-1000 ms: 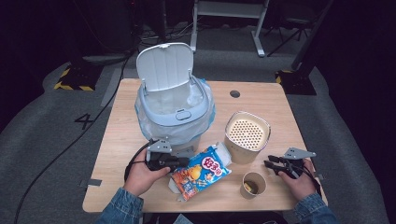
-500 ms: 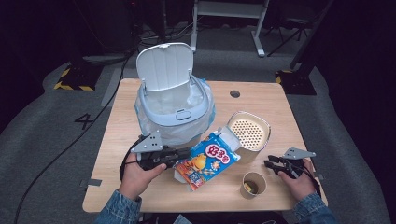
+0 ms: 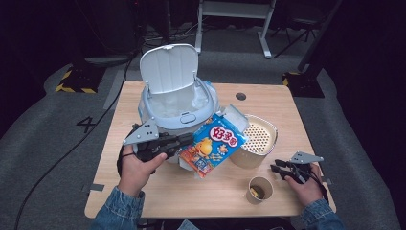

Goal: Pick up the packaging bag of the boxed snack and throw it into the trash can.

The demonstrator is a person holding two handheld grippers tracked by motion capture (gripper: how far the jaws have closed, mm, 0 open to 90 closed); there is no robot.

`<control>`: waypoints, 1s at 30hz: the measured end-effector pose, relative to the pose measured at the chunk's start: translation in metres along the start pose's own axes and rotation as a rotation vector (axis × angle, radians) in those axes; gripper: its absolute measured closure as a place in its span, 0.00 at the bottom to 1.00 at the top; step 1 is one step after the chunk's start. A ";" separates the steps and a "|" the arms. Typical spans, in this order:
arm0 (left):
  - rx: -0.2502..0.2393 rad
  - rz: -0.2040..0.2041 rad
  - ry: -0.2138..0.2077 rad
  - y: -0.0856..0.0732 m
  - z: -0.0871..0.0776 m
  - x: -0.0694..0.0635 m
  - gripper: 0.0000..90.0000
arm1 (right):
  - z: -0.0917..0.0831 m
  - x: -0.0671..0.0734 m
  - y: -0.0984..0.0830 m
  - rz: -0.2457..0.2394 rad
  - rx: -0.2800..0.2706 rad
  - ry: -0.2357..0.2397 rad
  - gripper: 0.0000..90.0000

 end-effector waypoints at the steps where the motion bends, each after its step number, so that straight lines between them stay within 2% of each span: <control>1: -0.006 0.006 0.006 0.005 -0.001 -0.001 0.97 | 0.000 0.000 0.000 0.002 0.000 0.001 0.71; 8: -0.033 0.018 0.020 0.028 -0.006 -0.004 0.97 | 0.000 0.000 0.000 0.010 0.002 -0.008 0.71; 15: -0.060 0.004 0.022 0.046 -0.010 0.005 0.97 | 0.001 0.000 0.001 0.015 0.002 -0.009 0.71; 22: -0.079 0.020 0.038 0.064 -0.015 0.011 0.97 | 0.001 0.000 0.001 0.011 0.002 -0.013 0.71; 30: -0.116 0.016 0.025 0.089 -0.018 0.012 0.97 | 0.001 0.000 0.001 0.011 0.002 -0.014 0.71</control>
Point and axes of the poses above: each handheld gripper's, and its own axes: z roughly forward along the jaws, y roughly out of its top, x roughly to its left, the point moved 8 cm from there along z, roughly forward along the jaws, and after that the axes turned 12 degrees about -z, right-handed, at the moved point
